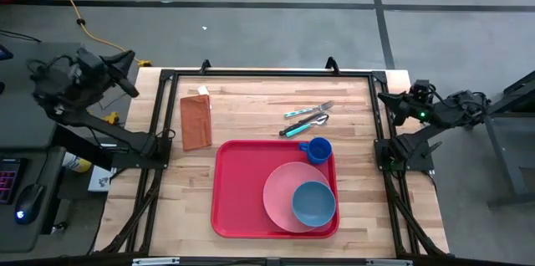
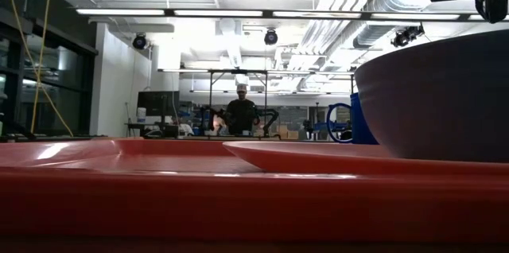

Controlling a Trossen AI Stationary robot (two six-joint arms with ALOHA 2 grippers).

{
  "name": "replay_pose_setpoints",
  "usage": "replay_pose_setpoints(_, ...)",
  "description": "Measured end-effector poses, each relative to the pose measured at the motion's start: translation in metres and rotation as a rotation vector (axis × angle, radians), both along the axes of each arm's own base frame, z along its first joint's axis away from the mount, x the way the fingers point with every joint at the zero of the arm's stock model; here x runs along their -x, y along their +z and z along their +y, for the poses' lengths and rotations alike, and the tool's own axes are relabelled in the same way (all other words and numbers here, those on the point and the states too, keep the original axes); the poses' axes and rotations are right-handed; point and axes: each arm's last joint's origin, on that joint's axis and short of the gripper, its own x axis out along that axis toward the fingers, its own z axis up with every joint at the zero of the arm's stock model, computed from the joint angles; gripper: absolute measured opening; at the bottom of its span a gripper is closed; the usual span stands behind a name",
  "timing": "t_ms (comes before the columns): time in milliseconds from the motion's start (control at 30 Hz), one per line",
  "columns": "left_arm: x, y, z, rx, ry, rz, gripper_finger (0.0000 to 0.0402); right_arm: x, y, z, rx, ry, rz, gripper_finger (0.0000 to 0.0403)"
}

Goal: Set up tray
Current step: Put the orange napkin on the red serving tray

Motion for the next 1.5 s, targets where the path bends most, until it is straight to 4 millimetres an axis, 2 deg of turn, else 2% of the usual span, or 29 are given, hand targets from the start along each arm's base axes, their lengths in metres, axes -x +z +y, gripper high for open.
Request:
replay_pose_setpoints(133,0.007,0.009,0.001,0.126,-0.104,0.164,0.0060,0.002,-0.001,-0.001,-0.006,0.011,-0.003,0.0001)
replay_pose_setpoints(200,-0.003,0.015,-0.004,0.213,-0.157,0.194,0.0060,0.002,-0.001,-0.001,-0.004,0.012,0.003,0.0001)
replay_pose_setpoints(267,-0.010,0.018,-0.008,0.130,-0.232,0.291,0.0060,0.002,-0.002,-0.001,-0.001,0.014,0.014,0.0002)
replay_pose_setpoints(333,-0.019,0.022,-0.011,0.112,-0.215,0.347,0.0060,0.003,-0.002,-0.001,0.002,0.012,0.016,0.0001)
replay_pose_setpoints(400,-0.024,0.015,-0.013,0.153,-0.205,0.461,0.0060,0.003,-0.002,-0.001,0.003,0.008,0.015,0.0001)
replay_pose_setpoints(500,-0.034,0.008,-0.018,0.203,-0.269,0.554,0.0060,0.003,-0.002,-0.001,0.002,0.010,0.015,0.0002)
replay_pose_setpoints(567,-0.048,0.003,-0.020,0.268,-0.273,0.574,0.0060,0.003,-0.002,-0.001,-0.001,0.010,0.014,0.0001)
replay_pose_setpoints(633,-0.050,-0.007,-0.020,0.333,-0.276,0.627,0.0060,0.002,-0.002,-0.001,-0.002,0.011,0.014,0.0001)
replay_pose_setpoints(700,-0.063,-0.019,-0.021,0.418,-0.295,0.667,0.0060,0.002,-0.002,-0.001,-0.005,0.010,0.011,0.0002)
replay_pose_setpoints(933,-0.090,-0.081,-0.015,0.726,-0.354,0.901,0.0060,0.002,-0.002,-0.001,-0.012,0.016,0.006,0.0002)
replay_pose_setpoints(1100,-0.101,-0.116,-0.009,0.836,-0.354,1.011,0.0060,0.002,-0.002,-0.001,-0.014,0.018,0.005,0.0001)
replay_pose_setpoints(1200,-0.112,-0.131,-0.004,0.850,-0.329,0.977,0.0060,0.002,-0.002,0.000,-0.016,0.023,0.006,0.0002)
replay_pose_setpoints(1300,-0.125,-0.141,0.004,0.879,-0.268,0.851,0.0060,0.002,-0.002,0.000,-0.018,0.027,0.006,0.0001)
replay_pose_setpoints(1400,-0.134,-0.152,0.014,0.964,-0.125,0.702,0.0060,0.002,-0.002,0.000,-0.018,0.027,0.007,0.0002)
replay_pose_setpoints(1500,-0.134,-0.166,0.024,1.054,0.054,0.638,0.0060,0.002,-0.002,0.000,-0.021,0.035,0.009,0.0001)
